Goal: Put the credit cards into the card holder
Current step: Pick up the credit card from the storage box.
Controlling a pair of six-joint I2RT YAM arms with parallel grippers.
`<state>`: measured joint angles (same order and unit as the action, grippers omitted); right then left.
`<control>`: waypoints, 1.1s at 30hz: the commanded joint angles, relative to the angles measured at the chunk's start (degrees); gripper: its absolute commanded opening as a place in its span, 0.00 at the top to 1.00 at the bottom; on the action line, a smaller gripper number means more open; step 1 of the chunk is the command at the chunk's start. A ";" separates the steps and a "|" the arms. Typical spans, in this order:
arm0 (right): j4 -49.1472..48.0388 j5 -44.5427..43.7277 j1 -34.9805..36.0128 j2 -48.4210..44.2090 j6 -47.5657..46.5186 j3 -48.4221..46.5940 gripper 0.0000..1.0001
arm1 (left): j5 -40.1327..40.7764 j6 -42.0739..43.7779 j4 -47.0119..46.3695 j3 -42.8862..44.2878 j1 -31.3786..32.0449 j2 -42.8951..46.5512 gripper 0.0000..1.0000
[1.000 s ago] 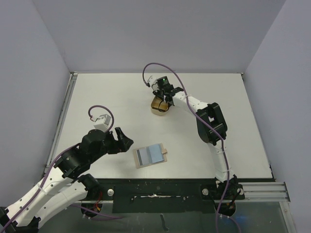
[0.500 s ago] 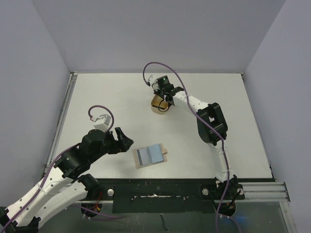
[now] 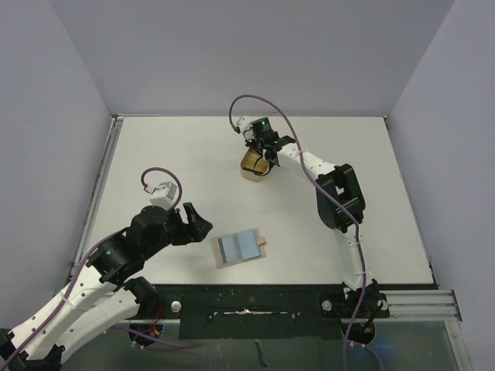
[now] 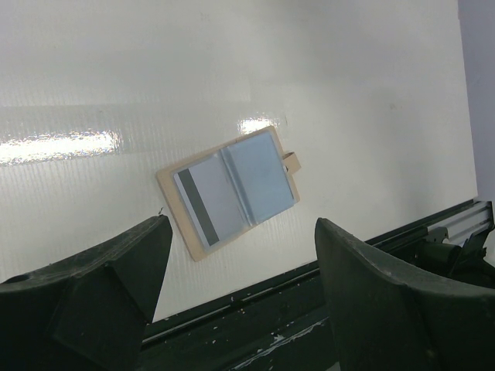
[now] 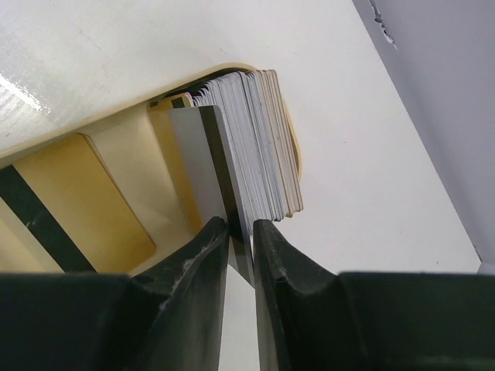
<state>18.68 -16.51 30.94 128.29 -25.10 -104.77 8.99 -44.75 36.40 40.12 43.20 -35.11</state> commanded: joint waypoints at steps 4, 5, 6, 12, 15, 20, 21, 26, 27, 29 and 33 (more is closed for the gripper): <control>-2.29 0.16 -1.32 -5.50 0.33 -0.61 0.87 | 0.38 -0.34 -1.70 0.35 0.31 0.20 0.26; -2.20 0.28 -1.32 -5.63 0.50 -0.61 0.88 | 0.41 -0.34 -1.73 0.38 0.31 0.14 0.26; -1.86 0.53 -1.34 -5.77 0.61 -0.73 0.92 | 0.44 -0.34 -1.69 0.32 0.29 0.13 0.26; 1.25 5.01 -0.84 -9.24 4.31 0.60 1.00 | 0.06 -0.51 -2.01 0.23 0.31 0.00 0.26; 0.94 8.38 0.02 -12.84 6.66 4.79 1.00 | -0.22 -0.72 -2.50 0.01 0.31 -0.25 0.26; 0.98 11.25 1.87 -19.21 13.16 10.50 1.00 | -0.95 -2.49 -4.49 -1.27 0.22 -0.05 0.27; 0.74 12.75 1.97 -20.88 15.41 11.96 1.00 | -1.40 -3.23 -5.16 -1.53 0.22 0.12 0.27; -2.65 20.49 4.04 -30.53 27.10 21.54 1.00 | -3.88 -8.42 -9.60 -2.24 0.13 0.80 0.29; -3.66 21.51 4.85 -32.55 29.13 23.56 1.00 | -4.60 -9.55 -10.78 -2.24 0.11 0.91 0.30; -6.15 24.12 6.31 -36.75 33.32 27.82 1.00 | -5.87 -11.83 -13.14 -3.85 0.04 0.92 0.33; -15.37 31.67 9.17 -45.57 45.10 37.67 1.00 | -7.86 -14.72 -19.42 -5.04 0.04 1.04 0.39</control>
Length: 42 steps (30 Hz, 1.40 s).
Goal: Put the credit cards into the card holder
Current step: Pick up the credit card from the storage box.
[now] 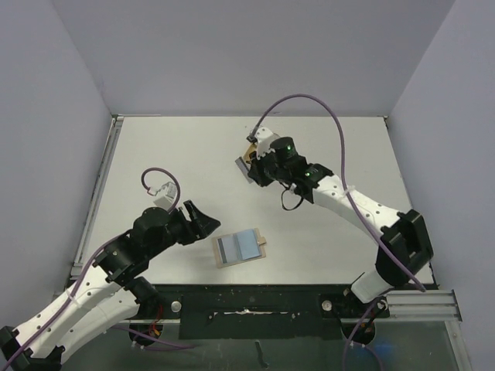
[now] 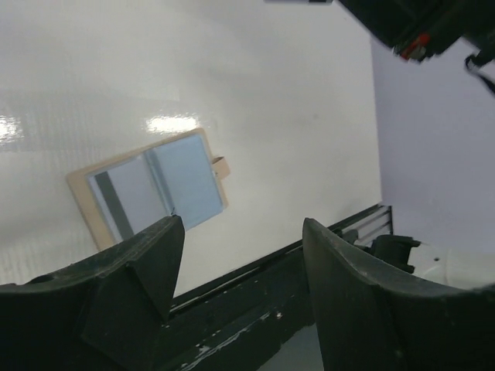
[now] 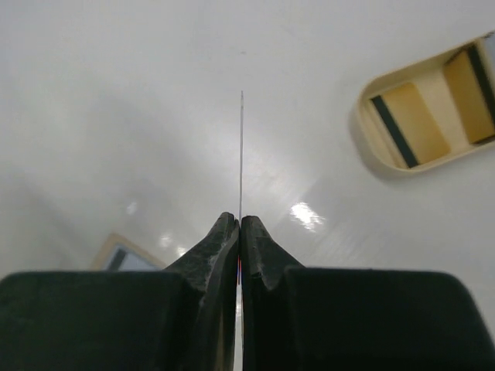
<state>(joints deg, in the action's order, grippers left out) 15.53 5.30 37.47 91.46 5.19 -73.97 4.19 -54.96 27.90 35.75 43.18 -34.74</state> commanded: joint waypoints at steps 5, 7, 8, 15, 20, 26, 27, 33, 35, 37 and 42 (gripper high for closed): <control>-28.33 15.96 6.19 -19.27 28.19 20.12 1.00 | -3.00 -7.35 -17.95 -2.63 0.06 1.70 0.46; -34.21 17.35 6.71 -22.22 33.89 25.01 1.00 | -2.71 -7.99 -20.41 -3.76 0.06 2.43 0.48; -37.41 18.09 6.95 -23.50 36.64 27.24 1.00 | -2.48 -8.38 -21.37 -4.24 0.06 2.81 0.49; -48.96 19.58 10.12 -27.03 46.62 36.09 1.00 | -3.70 -10.71 -30.71 -7.80 0.02 5.51 0.55; -54.22 20.59 11.55 -25.42 49.86 38.37 1.00 | -3.95 -11.42 -32.64 -9.35 0.02 6.50 0.65; -55.21 19.74 12.29 -24.63 50.53 40.69 0.92 | -2.57 -11.29 -31.92 -10.90 0.00 8.19 1.00; -53.75 19.22 12.32 -24.90 50.04 40.78 0.87 | -2.34 -11.12 -31.68 -11.10 -0.02 8.46 1.00; -40.10 12.96 12.27 -28.49 45.10 39.94 0.54 | -0.91 -9.80 -27.53 -10.87 -0.02 7.27 1.00; -34.38 9.78 12.20 -29.54 43.11 39.33 0.50 | -0.21 -9.43 -24.50 -10.38 -0.02 6.54 1.00; -28.44 6.40 12.18 -30.09 41.02 38.46 0.48 | 0.49 -9.73 -21.90 -10.66 -0.02 6.15 1.00; -13.35 -2.28 12.09 -26.63 35.10 34.53 0.46 | 0.01 -10.58 -19.07 -13.05 -0.02 3.74 1.00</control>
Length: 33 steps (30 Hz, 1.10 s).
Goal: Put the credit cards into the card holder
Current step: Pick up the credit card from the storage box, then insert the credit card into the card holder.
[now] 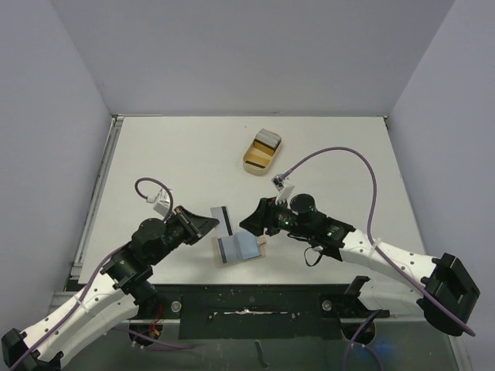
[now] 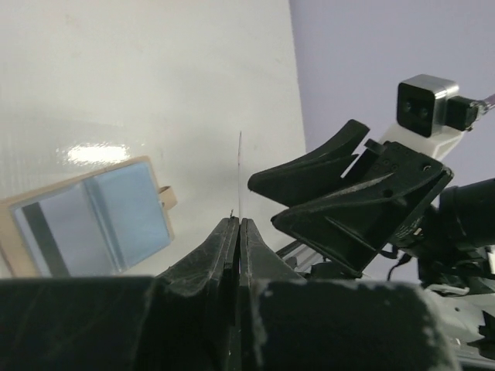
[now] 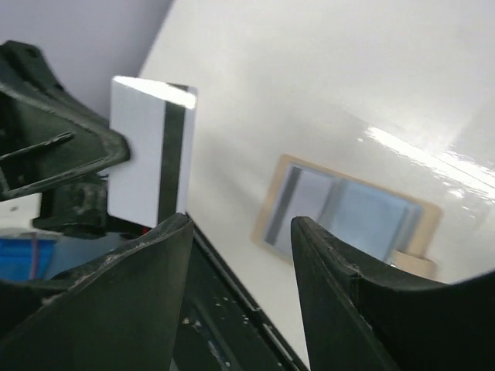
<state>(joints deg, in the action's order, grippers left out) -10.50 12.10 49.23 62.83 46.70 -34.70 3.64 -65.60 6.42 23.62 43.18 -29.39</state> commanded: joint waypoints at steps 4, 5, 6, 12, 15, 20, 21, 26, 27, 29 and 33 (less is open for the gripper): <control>18.82 -11.11 -0.01 8.42 -10.28 -8.71 0.47 | -2.78 0.14 1.89 -2.70 -0.09 -5.69 1.00; 19.36 -11.02 -0.05 9.90 -10.69 -9.43 0.47 | -3.85 0.10 0.94 -3.34 -0.11 -6.70 1.00; 19.09 -10.40 -0.11 11.42 -10.92 -9.77 0.48 | -4.85 -0.08 -0.29 -3.96 -0.19 -7.74 1.00; 17.27 -8.68 -0.35 19.41 -11.69 -11.69 0.54 | -9.75 -0.41 -5.78 -5.99 -0.55 -14.99 1.00; 17.65 -9.70 -0.27 22.01 -12.24 -12.24 0.56 | -11.15 0.23 -7.32 -6.37 -0.83 -17.17 1.00; 18.01 -10.79 -0.29 25.27 -11.99 -11.30 0.60 | -13.36 1.78 -6.59 -6.77 -2.40 -18.42 1.00; 17.88 -10.78 -0.12 25.80 -11.48 -10.85 0.62 | -13.73 2.06 -6.28 -6.89 -2.89 -18.22 1.00; 16.75 -10.17 1.20 26.17 -9.01 -8.97 0.73 | -16.65 4.02 -3.78 -7.41 -7.16 -16.67 1.00; 16.51 -10.23 1.74 26.06 -8.38 -8.60 0.75 | -17.39 4.40 -3.41 -7.58 -8.04 -16.33 1.00; 16.15 -10.49 2.95 25.91 -6.96 -8.02 0.76 | -18.77 5.05 -2.92 -7.83 -9.57 -15.98 1.00; 16.31 -11.95 5.26 25.88 -4.51 -7.50 0.79 | -21.44 5.87 -3.86 -7.97 -10.99 -16.11 1.00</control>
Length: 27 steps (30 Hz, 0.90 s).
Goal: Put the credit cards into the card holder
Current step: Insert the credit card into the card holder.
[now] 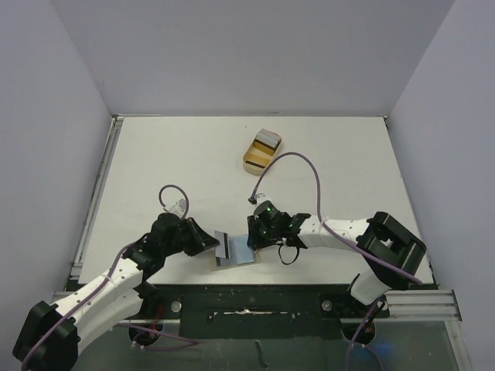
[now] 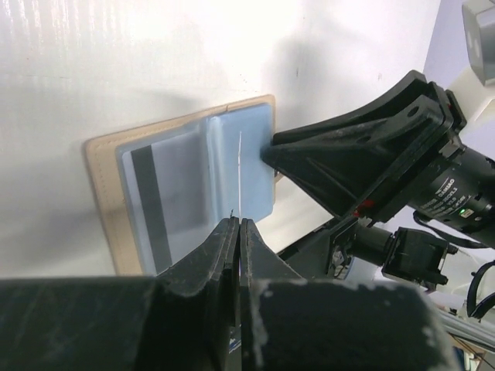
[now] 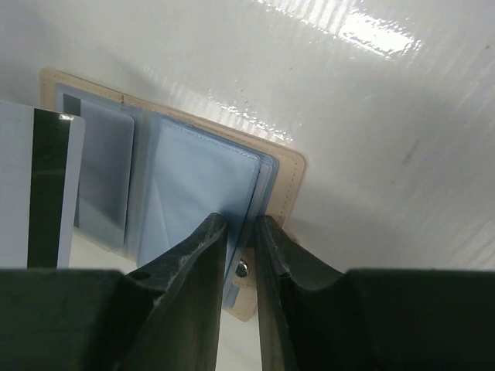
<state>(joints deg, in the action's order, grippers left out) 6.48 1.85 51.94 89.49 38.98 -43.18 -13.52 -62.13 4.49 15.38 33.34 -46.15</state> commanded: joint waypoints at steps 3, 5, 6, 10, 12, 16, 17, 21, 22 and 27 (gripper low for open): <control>0.53 -3.71 3.44 -1.21 3.97 1.16 0.81 | -5.63 3.16 -2.70 0.66 -1.33 -0.80 1.00; 1.15 -4.65 3.43 -1.82 4.08 1.25 0.81 | -6.91 3.60 -3.59 0.77 -1.31 -2.35 1.00; 1.20 -4.81 3.41 -2.05 4.10 1.30 0.81 | -7.44 3.79 -3.91 0.84 -1.28 -3.20 1.00; 0.87 -4.89 3.47 -2.79 4.62 1.49 0.82 | -8.04 3.78 -4.22 0.65 -1.27 -5.60 1.00; 0.46 -4.71 3.56 -2.83 4.98 1.75 0.83 | -8.02 3.34 -4.94 0.15 -1.28 -5.87 1.00; -0.16 -4.41 3.94 -2.32 5.47 2.12 0.83 | -9.01 2.45 -8.26 -1.45 -1.31 -6.01 1.00; -0.30 -4.40 4.00 -2.14 5.56 2.13 0.83 | -9.33 2.19 -9.30 -1.86 -1.27 -6.02 1.00; -0.58 -4.55 4.30 -1.70 5.87 2.13 0.83 | -9.01 2.01 -10.47 -2.60 -1.28 -6.75 1.00; -0.67 -4.57 4.38 -1.65 5.97 2.13 0.84 | -8.96 2.01 -10.73 -2.75 -1.28 -7.26 1.00; -0.59 -4.68 4.60 -1.75 6.25 2.28 0.84 | -8.64 1.92 -12.50 -3.46 -1.31 -9.02 1.00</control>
<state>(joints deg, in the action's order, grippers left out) 6.02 -2.02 55.61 88.51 44.49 -41.95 -21.32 -59.90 -2.63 12.05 32.40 -54.28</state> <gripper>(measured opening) 0.165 0.006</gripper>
